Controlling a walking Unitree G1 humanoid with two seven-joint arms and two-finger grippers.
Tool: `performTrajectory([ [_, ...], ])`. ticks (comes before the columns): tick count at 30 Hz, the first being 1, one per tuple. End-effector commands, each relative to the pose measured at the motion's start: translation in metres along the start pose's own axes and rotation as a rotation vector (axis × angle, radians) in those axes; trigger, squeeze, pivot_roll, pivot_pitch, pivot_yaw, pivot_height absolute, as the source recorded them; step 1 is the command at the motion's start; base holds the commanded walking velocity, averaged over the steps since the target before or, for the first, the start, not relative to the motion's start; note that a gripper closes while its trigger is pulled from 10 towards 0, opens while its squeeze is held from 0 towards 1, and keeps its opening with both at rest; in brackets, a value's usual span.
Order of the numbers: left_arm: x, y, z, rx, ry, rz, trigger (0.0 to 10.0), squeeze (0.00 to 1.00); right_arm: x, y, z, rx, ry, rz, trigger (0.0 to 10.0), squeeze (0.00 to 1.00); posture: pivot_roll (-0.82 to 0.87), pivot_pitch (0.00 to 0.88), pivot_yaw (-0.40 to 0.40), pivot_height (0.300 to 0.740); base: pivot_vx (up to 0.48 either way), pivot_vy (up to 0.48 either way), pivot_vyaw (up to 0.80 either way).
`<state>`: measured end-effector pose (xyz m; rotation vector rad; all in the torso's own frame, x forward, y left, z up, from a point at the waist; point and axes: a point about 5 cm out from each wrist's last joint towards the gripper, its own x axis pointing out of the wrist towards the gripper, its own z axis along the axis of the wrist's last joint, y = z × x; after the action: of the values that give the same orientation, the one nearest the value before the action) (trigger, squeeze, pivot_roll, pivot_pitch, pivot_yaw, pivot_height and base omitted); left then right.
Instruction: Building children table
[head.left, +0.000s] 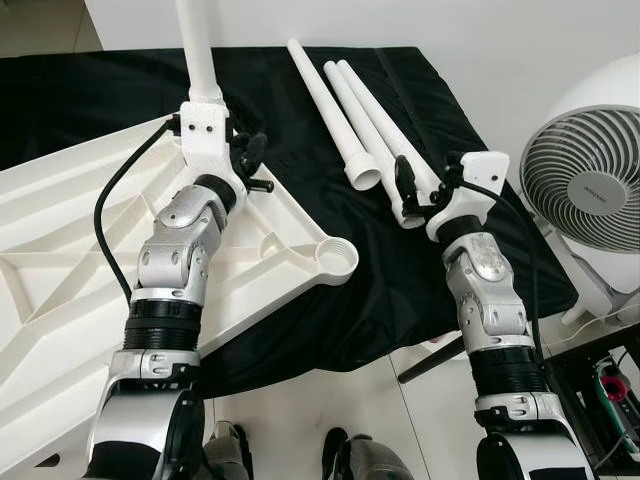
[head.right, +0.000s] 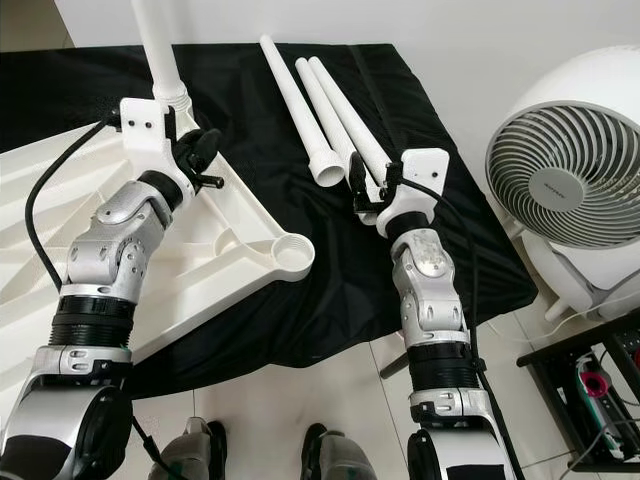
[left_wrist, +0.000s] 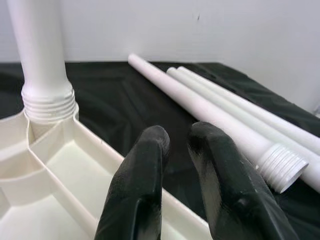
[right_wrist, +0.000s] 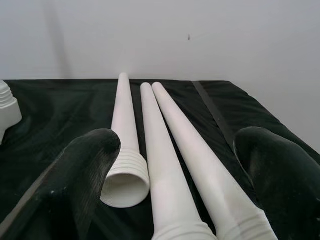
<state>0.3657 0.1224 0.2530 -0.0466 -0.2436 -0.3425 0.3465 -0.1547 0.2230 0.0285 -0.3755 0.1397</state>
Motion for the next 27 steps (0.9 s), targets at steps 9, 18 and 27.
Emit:
performTrajectory([
  [9,0.0,0.011,-0.009,-0.049,-0.003,0.272,10.0,0.0,-0.004,-0.002,-0.005,-0.044,0.003,-0.02,10.0,0.0,0.08,0.13,-0.037,0.74,0.0,0.0,0.0],
  [18,-0.003,0.03,-0.006,0.0,-0.002,0.449,10.0,0.0,-0.004,-0.003,-0.005,-0.041,0.0,-0.039,10.0,0.0,0.08,0.133,-0.031,0.74,0.0,0.0,0.0],
  [27,-0.012,0.047,-0.007,0.103,0.028,0.679,10.0,0.0,-0.005,0.0,-0.006,-0.036,0.004,-0.042,10.0,0.0,0.08,0.135,-0.028,0.74,0.0,0.0,0.0],
])
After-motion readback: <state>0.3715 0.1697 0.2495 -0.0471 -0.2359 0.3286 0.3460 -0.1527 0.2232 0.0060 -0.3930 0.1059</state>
